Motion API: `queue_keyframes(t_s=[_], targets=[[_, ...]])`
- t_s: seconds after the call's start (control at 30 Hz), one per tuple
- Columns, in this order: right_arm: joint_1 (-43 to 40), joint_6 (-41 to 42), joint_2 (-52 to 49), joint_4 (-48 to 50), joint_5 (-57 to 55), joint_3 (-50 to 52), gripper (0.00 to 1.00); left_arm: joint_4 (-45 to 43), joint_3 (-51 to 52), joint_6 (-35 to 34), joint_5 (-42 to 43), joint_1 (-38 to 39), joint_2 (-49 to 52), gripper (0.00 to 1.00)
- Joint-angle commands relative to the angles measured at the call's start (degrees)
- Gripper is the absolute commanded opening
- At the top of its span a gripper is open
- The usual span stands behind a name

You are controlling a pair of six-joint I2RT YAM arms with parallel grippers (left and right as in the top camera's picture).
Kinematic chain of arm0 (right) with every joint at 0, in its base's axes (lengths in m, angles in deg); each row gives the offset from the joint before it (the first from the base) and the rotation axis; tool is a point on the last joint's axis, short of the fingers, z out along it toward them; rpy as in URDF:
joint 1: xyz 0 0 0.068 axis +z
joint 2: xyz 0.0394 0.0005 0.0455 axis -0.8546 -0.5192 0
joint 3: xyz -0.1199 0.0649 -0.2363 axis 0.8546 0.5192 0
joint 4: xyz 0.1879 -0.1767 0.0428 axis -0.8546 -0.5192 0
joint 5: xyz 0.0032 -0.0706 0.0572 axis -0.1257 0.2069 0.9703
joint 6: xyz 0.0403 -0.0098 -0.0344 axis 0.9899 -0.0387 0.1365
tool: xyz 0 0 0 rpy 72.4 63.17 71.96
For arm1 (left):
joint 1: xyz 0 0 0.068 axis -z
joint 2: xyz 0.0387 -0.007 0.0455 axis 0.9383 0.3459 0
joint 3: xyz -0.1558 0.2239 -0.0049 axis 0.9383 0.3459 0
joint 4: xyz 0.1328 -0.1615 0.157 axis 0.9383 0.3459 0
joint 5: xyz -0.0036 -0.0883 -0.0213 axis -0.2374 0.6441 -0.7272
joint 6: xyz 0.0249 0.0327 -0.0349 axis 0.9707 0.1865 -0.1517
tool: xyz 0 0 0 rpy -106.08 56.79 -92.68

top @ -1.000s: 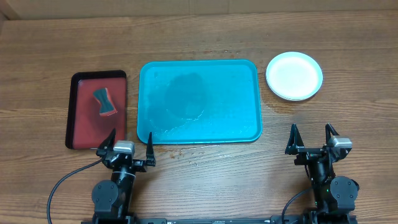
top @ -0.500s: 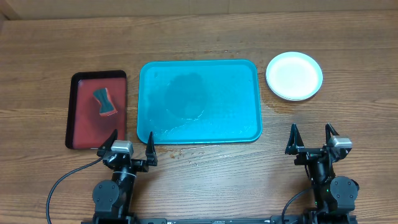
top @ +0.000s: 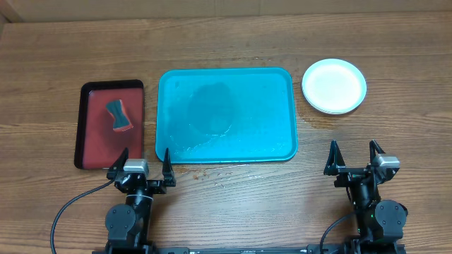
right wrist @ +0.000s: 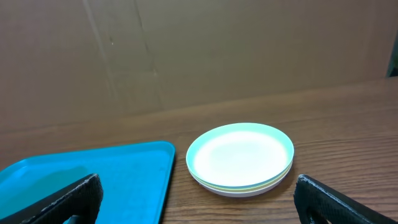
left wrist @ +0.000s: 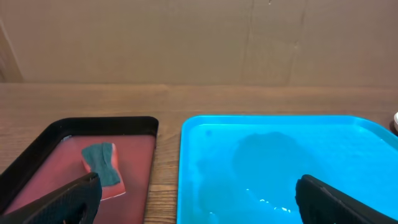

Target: Clean dirty plates on tray and stack at the side

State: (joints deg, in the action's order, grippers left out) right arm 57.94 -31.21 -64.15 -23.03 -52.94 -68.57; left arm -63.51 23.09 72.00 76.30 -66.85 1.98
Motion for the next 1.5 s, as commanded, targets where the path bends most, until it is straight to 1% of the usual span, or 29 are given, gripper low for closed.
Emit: queue_keyframes(t_s=[0.0,0.17,0.4,0.57,1.47], targets=[[-0.42,-0.22,0.46,0.39,-0.07,0.61,1.00,-0.04,0.31,1.03,-1.40,0.22,-0.72,1.00],[-0.42,-0.22,0.46,0.39,-0.07,0.61,1.00,-0.11,0.31,-0.79,-2.62,0.22,-0.70,1.00],[-0.42,-0.22,0.46,0.39,-0.07,0.61,1.00,-0.07,0.31,4.55,-1.86,0.22,-0.70,1.00],[-0.42,-0.22,0.46,0.39,-0.07,0.61,1.00,-0.17,0.28,4.55,-0.52,0.22,-0.70,1.00],[-0.42,-0.22,0.46,0.39,-0.07,0.61,1.00,-0.17,0.28,4.55,-0.52,0.22,-0.70,1.00]])
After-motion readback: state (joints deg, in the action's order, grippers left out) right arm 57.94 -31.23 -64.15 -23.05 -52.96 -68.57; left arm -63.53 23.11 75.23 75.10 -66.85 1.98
